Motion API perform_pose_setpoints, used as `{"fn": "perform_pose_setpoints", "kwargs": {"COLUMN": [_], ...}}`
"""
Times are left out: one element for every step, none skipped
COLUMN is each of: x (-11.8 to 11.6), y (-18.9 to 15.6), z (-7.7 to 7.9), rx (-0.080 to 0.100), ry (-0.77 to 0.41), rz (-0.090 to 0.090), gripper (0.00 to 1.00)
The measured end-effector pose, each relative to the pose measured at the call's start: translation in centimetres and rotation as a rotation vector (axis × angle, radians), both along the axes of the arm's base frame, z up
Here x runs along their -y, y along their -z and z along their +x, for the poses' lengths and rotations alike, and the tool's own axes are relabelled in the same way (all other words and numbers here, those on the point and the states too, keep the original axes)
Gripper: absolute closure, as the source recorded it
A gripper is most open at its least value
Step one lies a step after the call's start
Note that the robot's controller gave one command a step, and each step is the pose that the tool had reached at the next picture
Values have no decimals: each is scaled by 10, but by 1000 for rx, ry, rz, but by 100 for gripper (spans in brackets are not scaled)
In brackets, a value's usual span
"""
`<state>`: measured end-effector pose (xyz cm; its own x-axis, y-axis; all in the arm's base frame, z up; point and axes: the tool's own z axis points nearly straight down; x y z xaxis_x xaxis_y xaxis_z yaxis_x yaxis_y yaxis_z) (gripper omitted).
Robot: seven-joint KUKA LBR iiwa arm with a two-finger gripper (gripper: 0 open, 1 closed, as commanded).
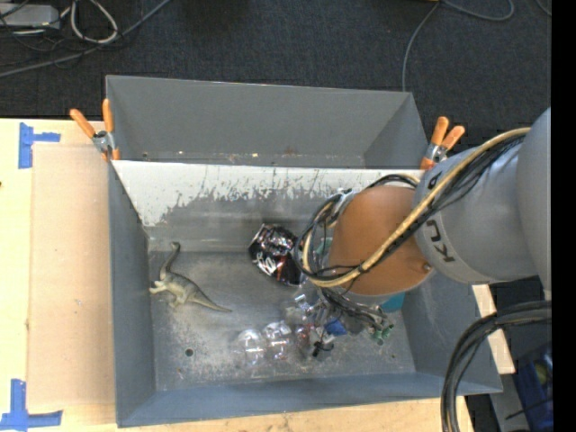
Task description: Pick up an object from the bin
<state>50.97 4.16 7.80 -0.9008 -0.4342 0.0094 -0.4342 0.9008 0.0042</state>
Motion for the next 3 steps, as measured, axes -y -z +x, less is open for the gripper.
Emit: {"fn": "perform_pose_setpoints", "kwargs": {"x": [0, -6, -6], "y": [0, -75, -93], "z": [0, -5, -5], "rx": [0, -5, 5], "ry": [1, -3, -1], "rz": [0, 0, 1], "gripper": [100, 100, 100]}}
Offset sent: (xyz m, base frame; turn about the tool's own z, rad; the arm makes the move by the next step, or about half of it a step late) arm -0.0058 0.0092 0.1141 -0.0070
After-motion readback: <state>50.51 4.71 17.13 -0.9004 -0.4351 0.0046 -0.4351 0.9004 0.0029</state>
